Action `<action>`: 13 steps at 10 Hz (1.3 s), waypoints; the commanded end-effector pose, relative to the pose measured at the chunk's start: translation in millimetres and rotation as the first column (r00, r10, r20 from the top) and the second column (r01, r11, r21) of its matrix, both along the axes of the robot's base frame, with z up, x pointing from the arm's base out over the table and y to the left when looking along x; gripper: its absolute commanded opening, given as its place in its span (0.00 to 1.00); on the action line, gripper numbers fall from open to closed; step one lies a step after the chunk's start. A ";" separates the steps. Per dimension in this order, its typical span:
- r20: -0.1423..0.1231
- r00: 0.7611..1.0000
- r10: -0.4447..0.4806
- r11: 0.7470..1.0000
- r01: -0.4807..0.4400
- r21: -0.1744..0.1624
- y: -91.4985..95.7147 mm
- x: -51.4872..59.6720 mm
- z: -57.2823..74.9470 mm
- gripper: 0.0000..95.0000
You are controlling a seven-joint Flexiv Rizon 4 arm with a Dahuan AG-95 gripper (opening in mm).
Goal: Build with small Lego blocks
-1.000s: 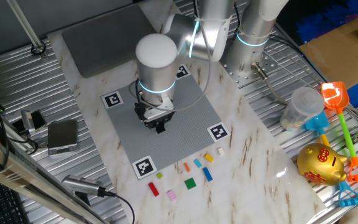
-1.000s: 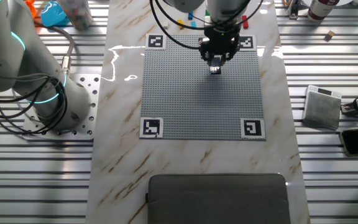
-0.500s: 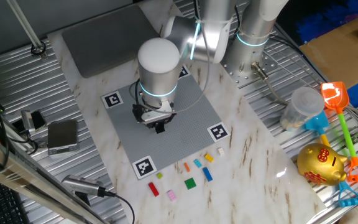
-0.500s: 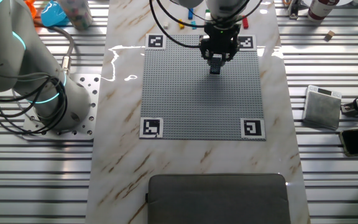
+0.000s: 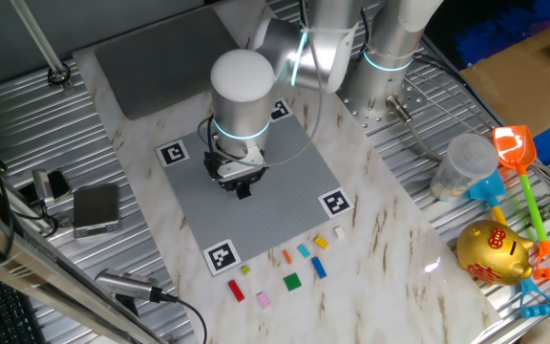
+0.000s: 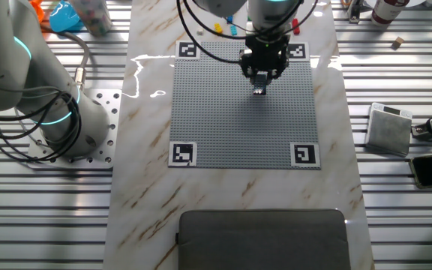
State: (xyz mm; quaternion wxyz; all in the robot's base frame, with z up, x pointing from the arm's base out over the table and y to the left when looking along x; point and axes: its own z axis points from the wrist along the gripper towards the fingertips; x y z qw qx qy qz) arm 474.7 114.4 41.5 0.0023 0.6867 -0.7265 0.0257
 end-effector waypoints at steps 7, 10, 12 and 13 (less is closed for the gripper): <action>0.005 0.999 0.036 0.999 -0.036 0.024 -5.5 2.4 -15.2 0.00; 0.009 0.999 0.041 0.999 -0.041 0.028 -6.2 2.9 -19.6 0.00; 0.012 0.999 0.043 0.998 -0.043 0.036 -6.5 3.2 -21.8 0.00; 0.012 0.999 0.042 0.998 -0.042 0.038 -6.6 3.3 -22.5 0.00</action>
